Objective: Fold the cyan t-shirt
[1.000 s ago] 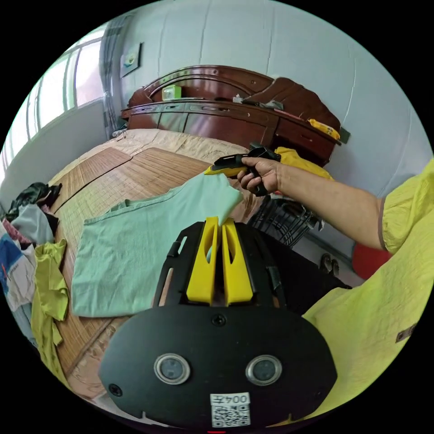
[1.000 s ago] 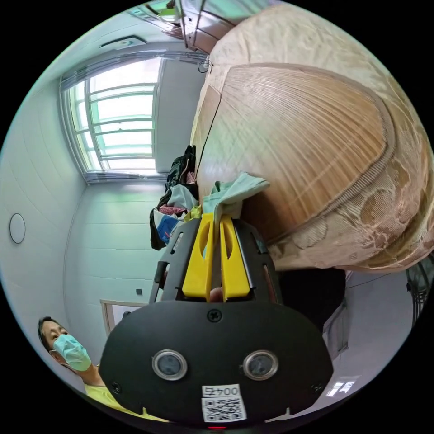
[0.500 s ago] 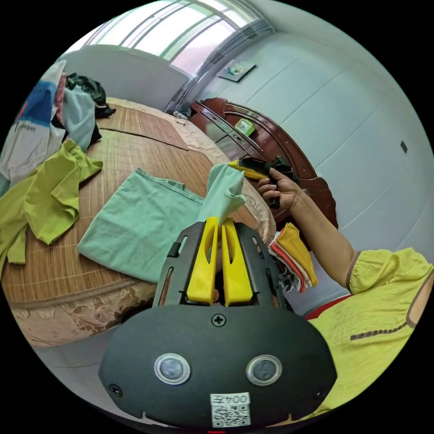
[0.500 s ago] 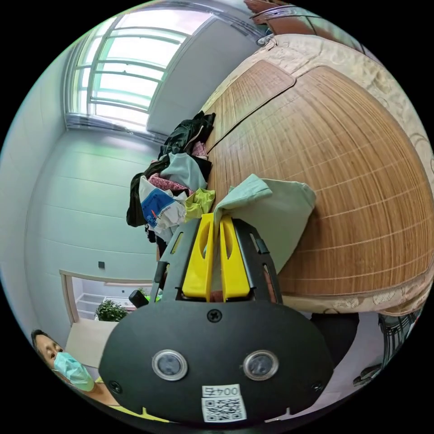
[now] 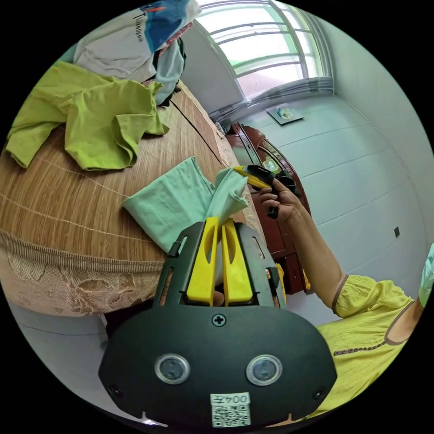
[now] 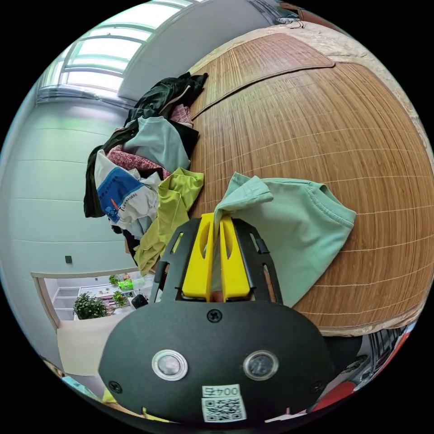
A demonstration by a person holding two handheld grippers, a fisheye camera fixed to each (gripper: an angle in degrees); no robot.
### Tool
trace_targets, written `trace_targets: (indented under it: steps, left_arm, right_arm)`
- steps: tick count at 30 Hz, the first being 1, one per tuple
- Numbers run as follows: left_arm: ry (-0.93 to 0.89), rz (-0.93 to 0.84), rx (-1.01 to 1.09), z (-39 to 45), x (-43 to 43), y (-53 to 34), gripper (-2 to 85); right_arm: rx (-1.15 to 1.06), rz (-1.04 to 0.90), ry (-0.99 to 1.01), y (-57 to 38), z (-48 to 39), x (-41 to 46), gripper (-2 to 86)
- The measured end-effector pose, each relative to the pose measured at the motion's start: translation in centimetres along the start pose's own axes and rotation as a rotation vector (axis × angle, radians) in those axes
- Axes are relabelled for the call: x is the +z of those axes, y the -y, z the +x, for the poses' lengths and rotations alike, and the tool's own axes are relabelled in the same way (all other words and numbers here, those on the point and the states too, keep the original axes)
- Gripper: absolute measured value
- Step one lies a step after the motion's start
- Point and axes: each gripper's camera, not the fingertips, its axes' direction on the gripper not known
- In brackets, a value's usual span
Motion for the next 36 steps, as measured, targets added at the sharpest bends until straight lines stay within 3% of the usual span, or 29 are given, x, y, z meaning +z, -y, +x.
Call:
trace_targets:
  steps: [10, 18, 23, 26, 31, 36]
  left_arm:
    - [-0.064, 0.056, -0.190, -5.1, -4.7, 6.2, 1.0]
    - [-0.121, 0.106, -0.306, -7.6, -7.4, 7.3, 1.3]
    - [-0.189, 0.198, -0.369, -8.1, -10.7, 6.3, 2.0]
    - [-0.192, 0.285, -0.376, -7.3, -13.7, 5.1, 2.0]
    - [-0.113, 0.341, -0.265, -2.1, -16.7, 3.0, 1.4]
    - [0.025, 0.257, -0.072, 7.5, -14.1, -1.0, 0.5]
  right_arm:
    - [0.051, -0.030, -0.052, 2.2, 6.6, 11.0, 2.9]
    - [0.020, -0.064, -0.091, 3.2, 10.6, 14.1, 6.0]
    - [-0.067, 0.015, -0.087, 2.6, 10.1, 9.2, 8.6]
    - [-0.165, 0.108, -0.017, 0.1, 9.2, 1.9, 8.9]
    - [-0.380, 0.295, 0.094, -14.3, 13.0, -12.4, 8.2]
    - [-0.326, 0.193, 0.163, -29.1, 25.1, -12.9, 8.5]
